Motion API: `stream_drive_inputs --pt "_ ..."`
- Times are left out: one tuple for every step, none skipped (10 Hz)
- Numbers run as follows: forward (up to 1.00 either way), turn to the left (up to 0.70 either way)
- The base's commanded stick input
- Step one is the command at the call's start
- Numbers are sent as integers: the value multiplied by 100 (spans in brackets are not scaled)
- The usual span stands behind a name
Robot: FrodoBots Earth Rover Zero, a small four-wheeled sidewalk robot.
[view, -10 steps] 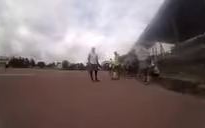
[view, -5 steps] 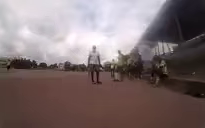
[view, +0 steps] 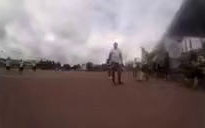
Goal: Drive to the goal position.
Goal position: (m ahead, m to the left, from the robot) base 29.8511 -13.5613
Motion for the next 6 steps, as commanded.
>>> stream_drive_inputs --pt "100 0" --pt "100 0" --pt "100 0" --pt "100 0" --pt "100 0" --pt "100 0"
